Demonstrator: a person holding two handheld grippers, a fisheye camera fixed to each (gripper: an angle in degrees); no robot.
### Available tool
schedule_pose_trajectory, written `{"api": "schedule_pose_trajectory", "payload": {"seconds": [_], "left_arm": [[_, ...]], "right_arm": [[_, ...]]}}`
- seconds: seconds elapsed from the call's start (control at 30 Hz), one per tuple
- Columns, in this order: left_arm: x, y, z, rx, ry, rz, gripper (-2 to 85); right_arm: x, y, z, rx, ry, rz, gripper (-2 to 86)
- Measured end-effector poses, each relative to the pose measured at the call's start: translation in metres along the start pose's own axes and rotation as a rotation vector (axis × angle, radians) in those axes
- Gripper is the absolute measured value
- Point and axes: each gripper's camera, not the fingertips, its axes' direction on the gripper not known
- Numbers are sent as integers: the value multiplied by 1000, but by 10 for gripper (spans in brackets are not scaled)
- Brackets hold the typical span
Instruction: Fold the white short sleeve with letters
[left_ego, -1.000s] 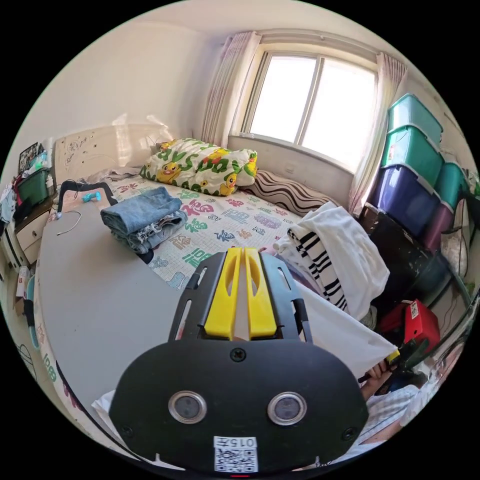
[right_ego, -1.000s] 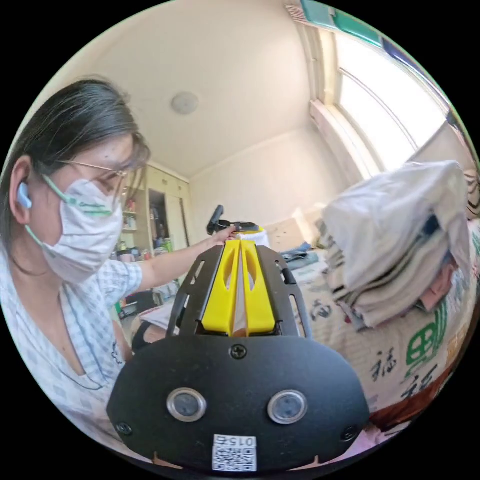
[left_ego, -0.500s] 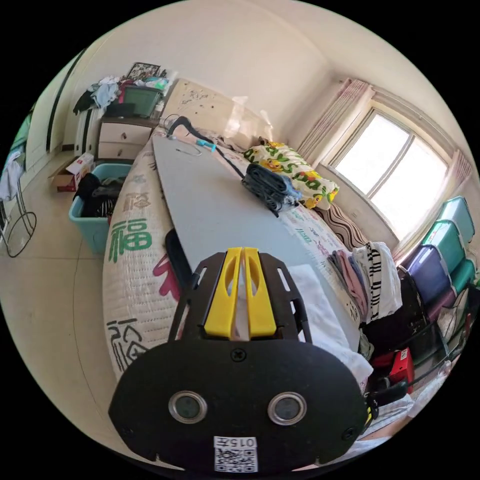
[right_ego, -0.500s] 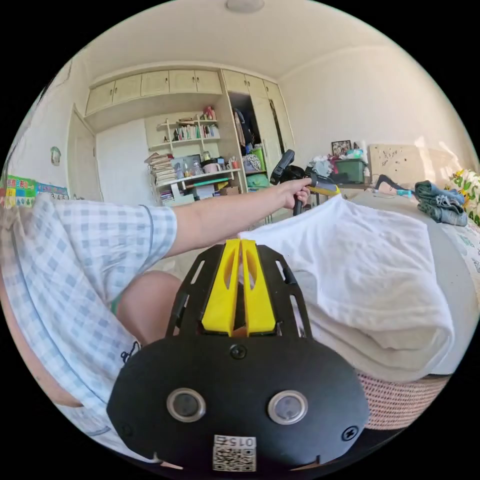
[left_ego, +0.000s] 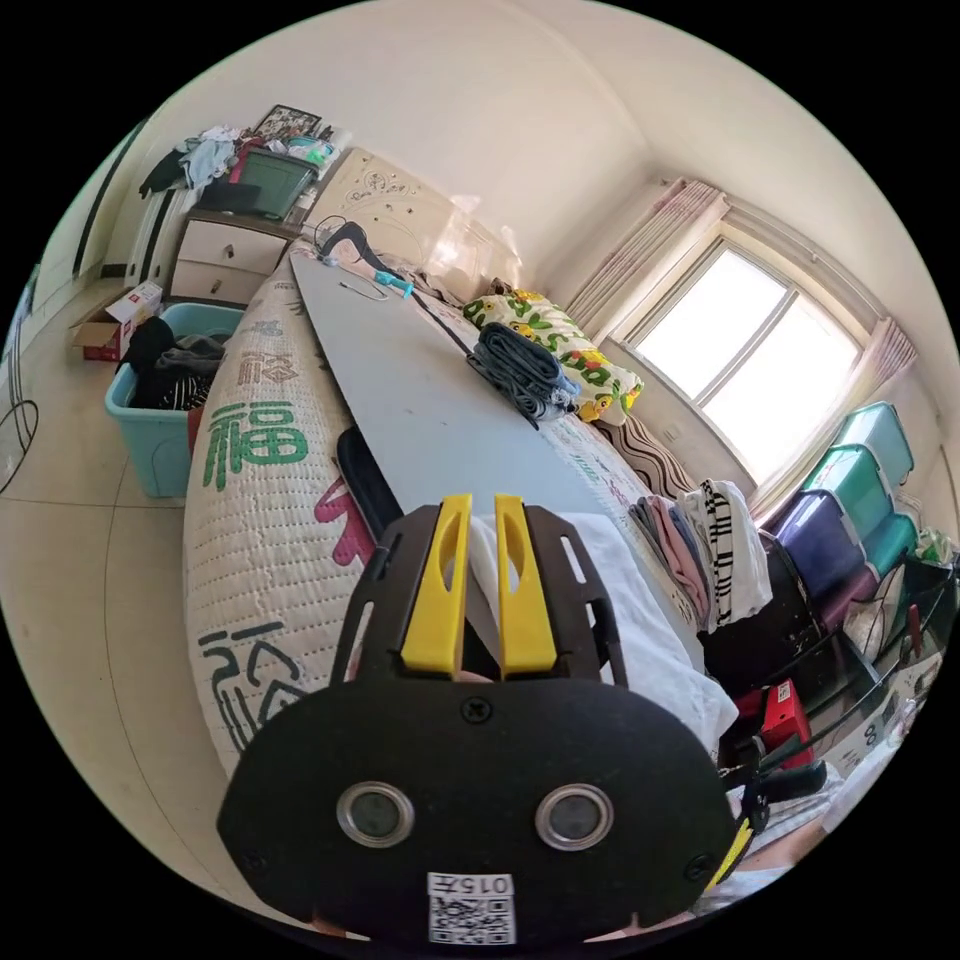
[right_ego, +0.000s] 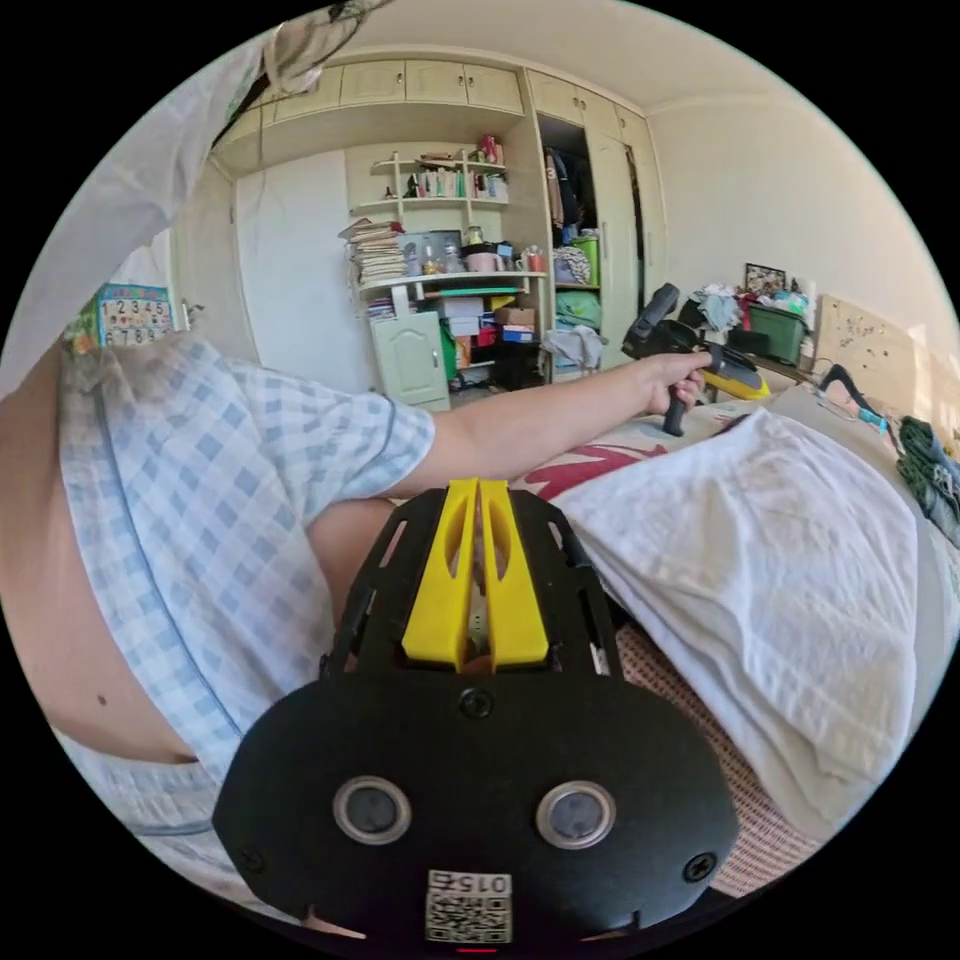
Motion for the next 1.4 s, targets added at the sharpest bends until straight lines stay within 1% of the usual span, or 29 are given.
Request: {"api": "schedule_pose_trajectory", "payload": {"seconds": [0.07,0.13,0.2,0.23,0.27,0.3,0.33,0.37,0.43,0.47,0.5,0.53,0.6,0.67,0.73,0.77,0.8,0.9,1.03,1.13,1.27,1.4], "left_arm": [[24,0,-4,-7,3,27,41],[60,0,-12,-20,59,80,44],[134,16,-25,-115,122,270,50],[155,24,-29,-147,123,329,53],[197,45,-39,-208,119,439,58],[234,71,-52,-253,127,517,62],[251,85,-59,-266,140,543,65],[281,118,-78,-270,182,583,70],[318,175,-112,-227,271,630,77],[338,215,-133,-175,321,662,78],[356,251,-148,-126,300,686,80],[366,266,-154,-106,257,695,81],[406,312,-173,-51,-29,778,85],[435,318,-189,-2,-193,793,87],[452,317,-195,-4,-169,768,88],[458,319,-192,-43,-113,765,90],[462,323,-187,-73,-103,767,91],[475,323,-185,-66,-202,746,82],[488,323,-190,-52,-190,728,51],[500,327,-194,-53,-233,734,55],[518,333,-202,-62,-176,763,75],[520,334,-199,-67,-230,738,56]], "right_arm": [[-5,1,-7,33,-95,-23,22],[-3,7,-29,66,-58,-22,46],[-1,19,-65,121,63,-21,55],[-1,31,-94,160,176,-15,58],[-2,46,-121,195,303,-2,60],[-3,53,-134,210,369,13,60],[-5,68,-155,236,493,52,61],[-6,83,-170,261,598,87,62],[-3,104,-182,291,694,143,66],[1,114,-184,301,691,171,72],[4,118,-184,303,673,183,75],[9,123,-180,303,626,201,83],[17,126,-170,286,570,212,93],[23,125,-153,257,574,236,99],[24,126,-140,255,576,252,98],[25,125,-133,252,563,266,97],[25,125,-130,253,557,273,96],[23,123,-120,290,548,307,86],[16,113,-110,279,575,313,72],[13,108,-112,301,583,331,62],[10,101,-118,330,542,345,59],[7,97,-120,353,519,364,58]]}}
